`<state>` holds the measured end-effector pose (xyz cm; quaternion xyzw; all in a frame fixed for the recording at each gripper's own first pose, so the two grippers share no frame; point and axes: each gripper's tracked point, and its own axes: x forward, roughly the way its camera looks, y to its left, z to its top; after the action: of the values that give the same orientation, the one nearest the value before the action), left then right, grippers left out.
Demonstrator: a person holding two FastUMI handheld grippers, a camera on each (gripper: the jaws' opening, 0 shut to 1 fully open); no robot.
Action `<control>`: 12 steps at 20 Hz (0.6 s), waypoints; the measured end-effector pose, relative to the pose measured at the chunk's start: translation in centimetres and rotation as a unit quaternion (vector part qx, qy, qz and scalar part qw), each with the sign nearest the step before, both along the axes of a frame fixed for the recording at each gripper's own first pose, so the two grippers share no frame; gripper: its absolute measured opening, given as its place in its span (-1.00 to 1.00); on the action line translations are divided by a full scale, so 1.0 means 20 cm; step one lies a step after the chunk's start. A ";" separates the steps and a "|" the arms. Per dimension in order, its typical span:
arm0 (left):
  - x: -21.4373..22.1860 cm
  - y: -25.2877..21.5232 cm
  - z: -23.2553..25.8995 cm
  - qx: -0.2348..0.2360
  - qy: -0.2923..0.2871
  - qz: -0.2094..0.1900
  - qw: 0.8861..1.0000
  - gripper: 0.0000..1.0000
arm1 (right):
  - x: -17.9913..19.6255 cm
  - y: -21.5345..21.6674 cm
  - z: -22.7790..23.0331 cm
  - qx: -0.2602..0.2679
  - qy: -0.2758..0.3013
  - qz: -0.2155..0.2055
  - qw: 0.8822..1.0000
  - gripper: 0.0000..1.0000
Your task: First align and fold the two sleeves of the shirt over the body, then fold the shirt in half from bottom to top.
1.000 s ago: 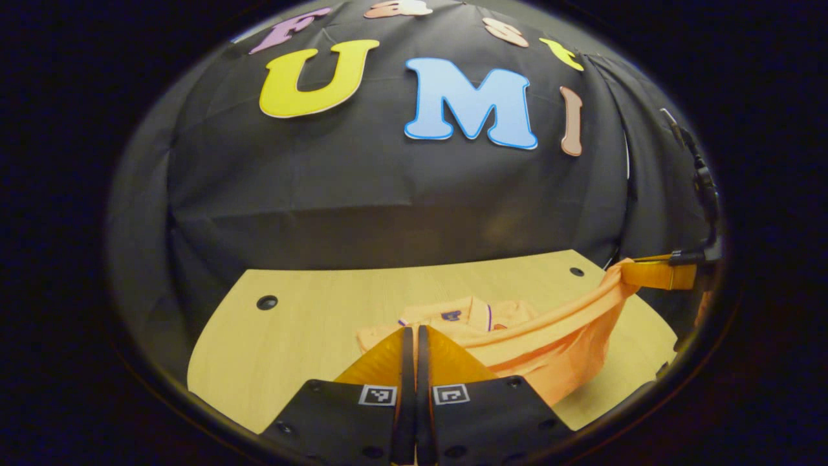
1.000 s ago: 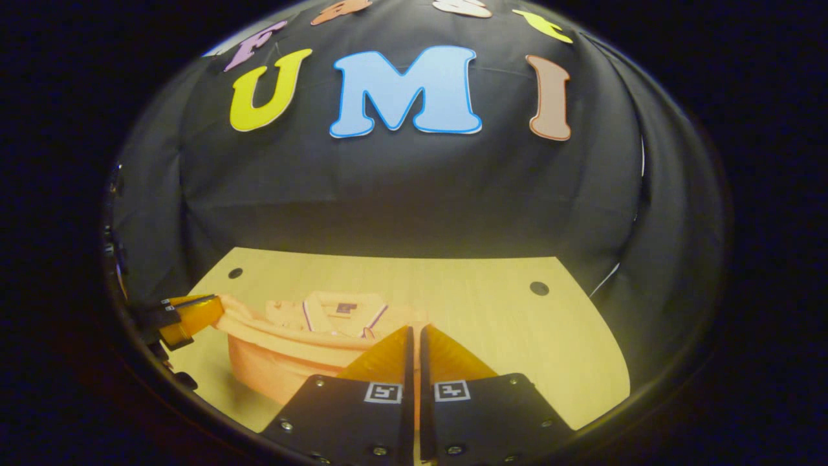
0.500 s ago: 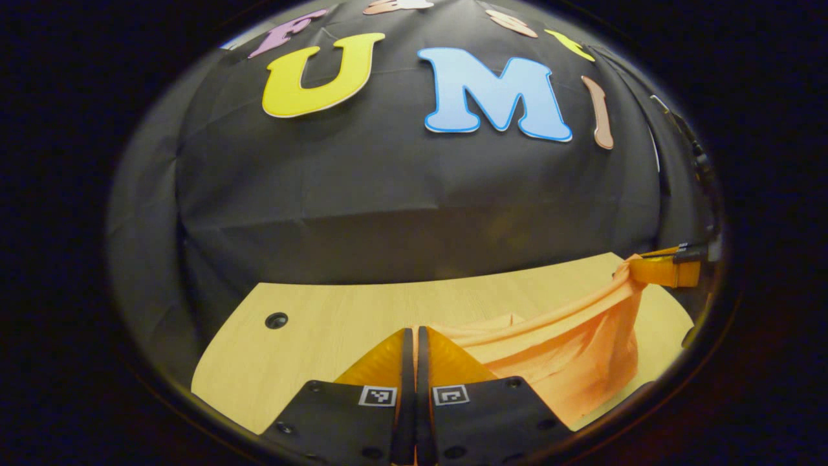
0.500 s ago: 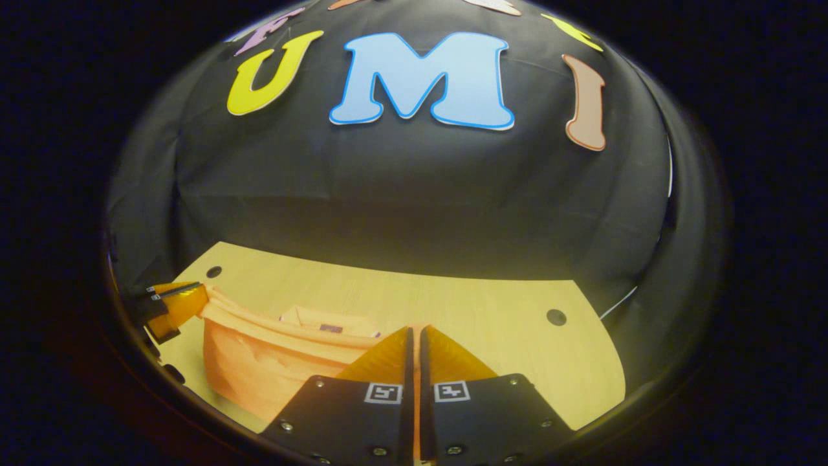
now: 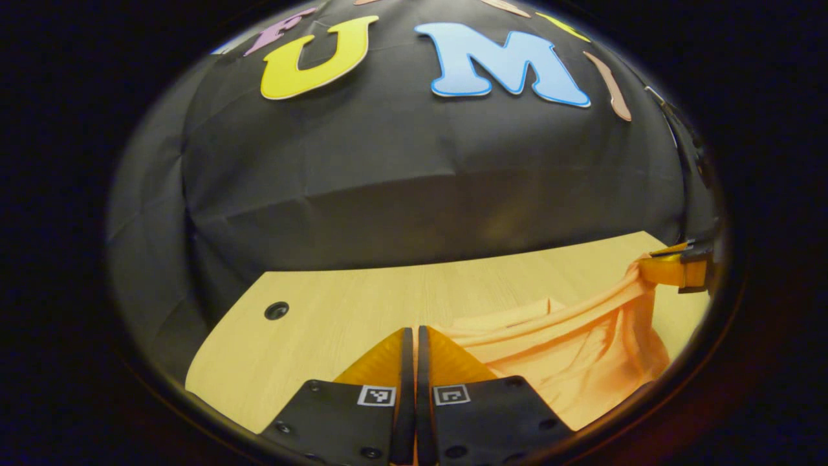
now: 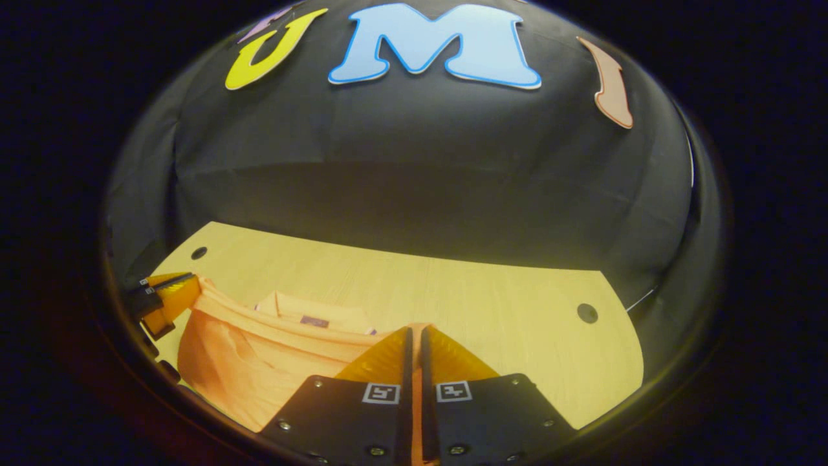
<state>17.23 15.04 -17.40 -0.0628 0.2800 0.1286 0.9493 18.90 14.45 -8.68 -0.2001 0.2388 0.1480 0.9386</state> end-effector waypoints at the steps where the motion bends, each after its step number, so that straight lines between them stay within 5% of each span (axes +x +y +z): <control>1: 0.00 -0.01 -0.03 0.003 0.005 -0.001 1.000 -0.84 | 0.01 -0.01 -0.04 -0.006 0.006 0.000 1.000 -0.89; 7: -0.01 -0.06 -0.08 -0.006 0.025 -0.006 1.000 -0.67 | -0.01 -0.05 -0.16 -0.042 0.033 0.000 0.999 -0.87; 10: -0.08 -0.07 -0.06 -0.009 0.030 -0.004 1.000 -0.13 | -0.04 -0.04 -0.11 -0.043 0.025 0.002 0.999 -0.65; 11: -0.10 -0.08 -0.05 -0.010 0.029 -0.002 1.000 -0.10 | -0.05 -0.04 -0.10 -0.039 0.025 0.005 0.999 -0.34; 12: -0.12 -0.08 -0.03 -0.012 0.027 0.001 1.000 -0.10 | -0.06 -0.04 -0.08 -0.037 0.021 0.006 0.999 -0.26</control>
<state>14.79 13.45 -17.95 -0.0708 0.3072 0.1278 0.9404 17.61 13.70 -10.37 -0.2332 0.2629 0.1488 0.9243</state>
